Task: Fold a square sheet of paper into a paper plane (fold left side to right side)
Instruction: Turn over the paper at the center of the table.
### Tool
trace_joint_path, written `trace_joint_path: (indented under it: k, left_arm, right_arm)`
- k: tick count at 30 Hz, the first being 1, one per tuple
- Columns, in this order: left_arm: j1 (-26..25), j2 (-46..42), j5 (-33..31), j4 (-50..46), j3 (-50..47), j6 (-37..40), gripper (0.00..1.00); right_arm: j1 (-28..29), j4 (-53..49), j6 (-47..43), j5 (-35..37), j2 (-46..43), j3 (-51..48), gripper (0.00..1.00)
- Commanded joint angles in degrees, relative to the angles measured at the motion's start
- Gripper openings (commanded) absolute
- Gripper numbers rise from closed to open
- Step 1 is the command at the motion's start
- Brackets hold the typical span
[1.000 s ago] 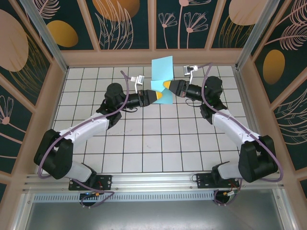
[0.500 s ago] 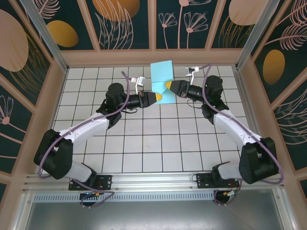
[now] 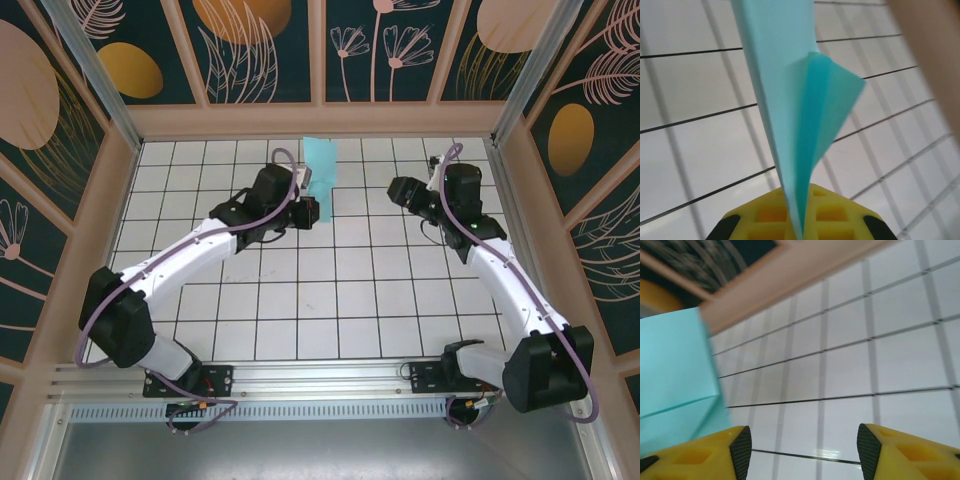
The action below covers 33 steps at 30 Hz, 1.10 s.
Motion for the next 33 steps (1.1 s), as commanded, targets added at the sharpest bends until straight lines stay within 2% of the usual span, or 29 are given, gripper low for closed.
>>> trace_joint_path:
  k: [1,5,8,11,14,19,21,25,28,33]
  left_arm:
    - [-2.4,3.5,-21.2,-19.4,5.0,3.9,0.00]
    - [-5.4,8.8,-33.0,-31.1,12.5,1.7,0.00]
    - [-8.0,15.9,-39.4,-40.0,19.2,-0.3,0.00]
    - [-10.1,23.3,-43.1,-47.0,25.6,-1.9,0.00]
    - [-11.8,30.3,-44.0,-51.6,31.7,-3.1,0.00]
    - [-12.9,40.4,-38.6,-55.0,41.4,-2.8,0.00]
    - [-13.1,44.9,-37.0,-57.5,45.4,-2.4,0.04]
    - [-13.1,50.3,-27.7,-57.4,48.3,-0.5,0.09]
    - [-13.2,52.2,-23.4,-56.2,49.5,0.8,0.20]
    - [-13.2,53.6,-13.8,-53.7,55.1,4.9,0.48]
  right_arm:
    - [-0.9,-7.3,-4.8,13.0,-2.3,-1.6,0.64]
    - [-1.4,-7.2,-5.1,15.3,-2.1,-2.3,0.65]
    - [-1.5,-6.8,-4.8,15.1,-2.2,-2.6,0.65]
    - [-1.6,-6.4,-4.1,14.4,-2.5,-3.5,0.66]
    - [-1.6,-6.1,-3.5,13.5,-3.1,-4.7,0.66]
    - [-1.6,-5.6,-3.6,12.3,-4.0,-6.3,0.66]
    - [-1.6,-5.3,-3.6,11.7,-4.3,-6.8,0.66]
    - [-1.6,-4.5,-3.7,10.1,-4.4,-7.8,0.66]
    - [-1.6,-4.3,-3.8,9.9,-4.2,-8.7,0.66]
    - [-2.5,-7.0,-3.8,11.6,-3.1,-8.3,0.66]
